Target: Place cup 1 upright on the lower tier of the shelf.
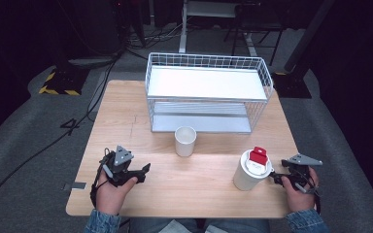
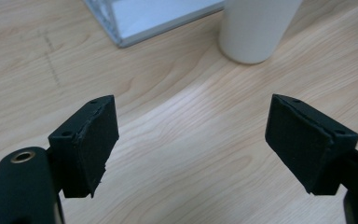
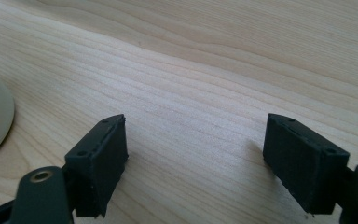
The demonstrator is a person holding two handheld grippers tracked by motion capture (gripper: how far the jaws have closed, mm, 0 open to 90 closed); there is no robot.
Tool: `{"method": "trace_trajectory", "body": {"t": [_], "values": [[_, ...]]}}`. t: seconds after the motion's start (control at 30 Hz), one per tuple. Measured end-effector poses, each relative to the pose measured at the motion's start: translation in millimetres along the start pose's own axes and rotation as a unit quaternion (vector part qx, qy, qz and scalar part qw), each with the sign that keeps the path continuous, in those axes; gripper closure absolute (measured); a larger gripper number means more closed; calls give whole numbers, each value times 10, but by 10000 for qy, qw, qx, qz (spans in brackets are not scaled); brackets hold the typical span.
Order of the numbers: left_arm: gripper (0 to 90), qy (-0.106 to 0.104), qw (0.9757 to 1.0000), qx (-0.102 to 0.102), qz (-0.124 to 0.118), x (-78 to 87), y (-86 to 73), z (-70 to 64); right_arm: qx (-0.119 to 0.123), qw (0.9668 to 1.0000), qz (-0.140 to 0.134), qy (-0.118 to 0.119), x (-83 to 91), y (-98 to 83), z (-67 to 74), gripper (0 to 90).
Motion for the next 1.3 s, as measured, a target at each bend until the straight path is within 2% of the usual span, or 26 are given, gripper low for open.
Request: {"method": "trace_trajectory", "body": {"t": [0.17,0.37,0.67,0.83,0.97,1.3], "values": [[174,-182,9994,-177,-221,-83,114,-86,3,10000,0,4,0,0,1,221],[163,-401,9977,-352,-423,-267,249,-172,4,10000,4,2,0,0,0,221],[154,-789,9949,-325,-546,-678,293,-238,6,10000,5,3,1,1,0,221],[154,-728,9944,-440,-625,-874,315,-239,4,10000,4,3,0,1,0,221],[154,-726,9938,-359,-764,-1019,324,-221,5,10000,4,2,0,1,0,221],[154,-682,9941,-219,-820,-1320,369,-216,5,10000,4,2,0,1,0,221]]}}
Point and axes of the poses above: each handheld gripper's, and its own axes: x roughly backward along the jaws, y roughly out of its top, z roughly to its left, the point moved 1 cm from there along -x, roughly forward along the jaws, and after that the axes turned 15 degrees about -y, right-handed, at the moved point
